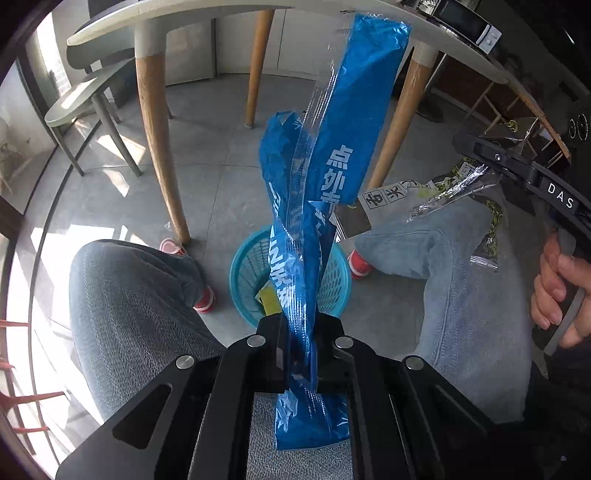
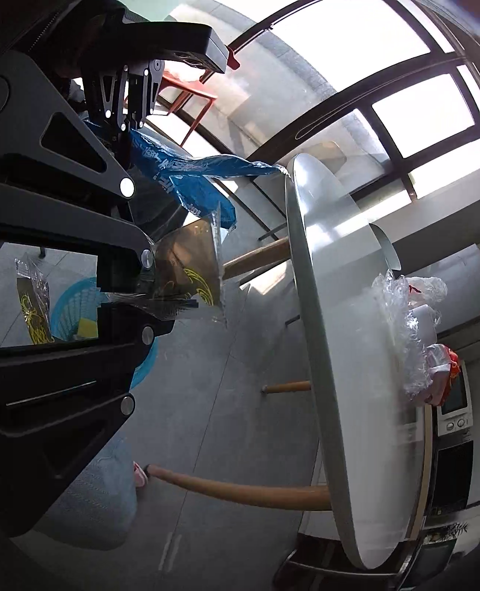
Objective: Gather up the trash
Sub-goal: 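Lower the blue bag and wrapper into the blue basket and open both tools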
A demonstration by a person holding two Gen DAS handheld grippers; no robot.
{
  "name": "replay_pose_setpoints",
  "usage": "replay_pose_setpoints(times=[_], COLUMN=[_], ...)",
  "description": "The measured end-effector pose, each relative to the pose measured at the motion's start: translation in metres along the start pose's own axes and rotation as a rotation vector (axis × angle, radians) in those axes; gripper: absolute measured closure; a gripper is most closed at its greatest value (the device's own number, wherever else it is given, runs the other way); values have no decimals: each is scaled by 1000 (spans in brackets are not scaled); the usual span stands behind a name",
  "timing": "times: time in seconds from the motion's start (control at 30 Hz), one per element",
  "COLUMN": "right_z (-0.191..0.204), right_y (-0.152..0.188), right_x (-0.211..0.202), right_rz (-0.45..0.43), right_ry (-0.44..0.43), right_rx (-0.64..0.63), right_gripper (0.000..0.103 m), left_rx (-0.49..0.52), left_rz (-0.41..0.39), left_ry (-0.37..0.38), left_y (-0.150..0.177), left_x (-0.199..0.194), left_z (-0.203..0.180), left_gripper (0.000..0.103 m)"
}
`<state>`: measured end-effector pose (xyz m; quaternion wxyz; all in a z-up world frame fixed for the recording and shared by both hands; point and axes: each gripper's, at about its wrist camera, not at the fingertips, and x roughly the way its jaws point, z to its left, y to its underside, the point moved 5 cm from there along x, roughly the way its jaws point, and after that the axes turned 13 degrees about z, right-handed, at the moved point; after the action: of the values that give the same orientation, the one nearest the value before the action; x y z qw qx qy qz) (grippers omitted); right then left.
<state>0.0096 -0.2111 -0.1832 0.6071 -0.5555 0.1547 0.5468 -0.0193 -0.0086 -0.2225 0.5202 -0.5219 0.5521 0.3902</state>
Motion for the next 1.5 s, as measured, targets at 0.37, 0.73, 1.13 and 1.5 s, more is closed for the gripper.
replay_pose_setpoints(times=[0.37,0.73,1.13,1.5], right_z=[-65,-112,-130,-134], right_y=[-3,38,82,84], right_x=[166,302,359,344], right_rz=[294,597,772,771], right_ry=[27,132,126,152], right_rx=[178,253,343,385], right_gripper=[100,100,100,57], left_rx=[-101,-179,-215,-202], left_rz=[320,607,825,820], left_ry=[46,49,61,-31], left_y=[-65,-91,-72,-69], left_x=[153,281,341,336], left_z=[25,48,40,48], left_gripper=[97,97,97,56])
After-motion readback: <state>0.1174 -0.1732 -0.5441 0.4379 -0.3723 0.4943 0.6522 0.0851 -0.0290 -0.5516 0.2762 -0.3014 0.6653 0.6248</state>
